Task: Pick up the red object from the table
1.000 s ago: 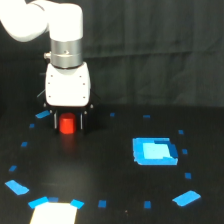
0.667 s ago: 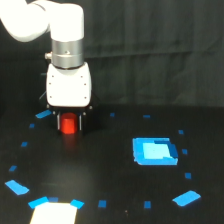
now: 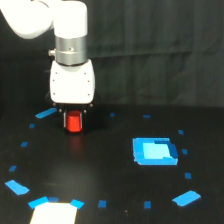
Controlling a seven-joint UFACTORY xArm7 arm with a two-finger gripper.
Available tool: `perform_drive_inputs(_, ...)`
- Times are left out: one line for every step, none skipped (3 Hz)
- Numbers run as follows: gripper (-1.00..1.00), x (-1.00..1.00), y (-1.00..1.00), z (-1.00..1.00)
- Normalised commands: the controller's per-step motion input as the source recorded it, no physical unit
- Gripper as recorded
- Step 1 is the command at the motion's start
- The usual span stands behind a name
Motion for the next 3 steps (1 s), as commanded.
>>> perform_drive_inputs(-0.29, 0.4, -0.38, 1.0)
perform_drive_inputs(-0.9, 0.05, -0.12, 0.94)
perform_drive_inputs(-1.0, 0.4, -0.06, 1.0)
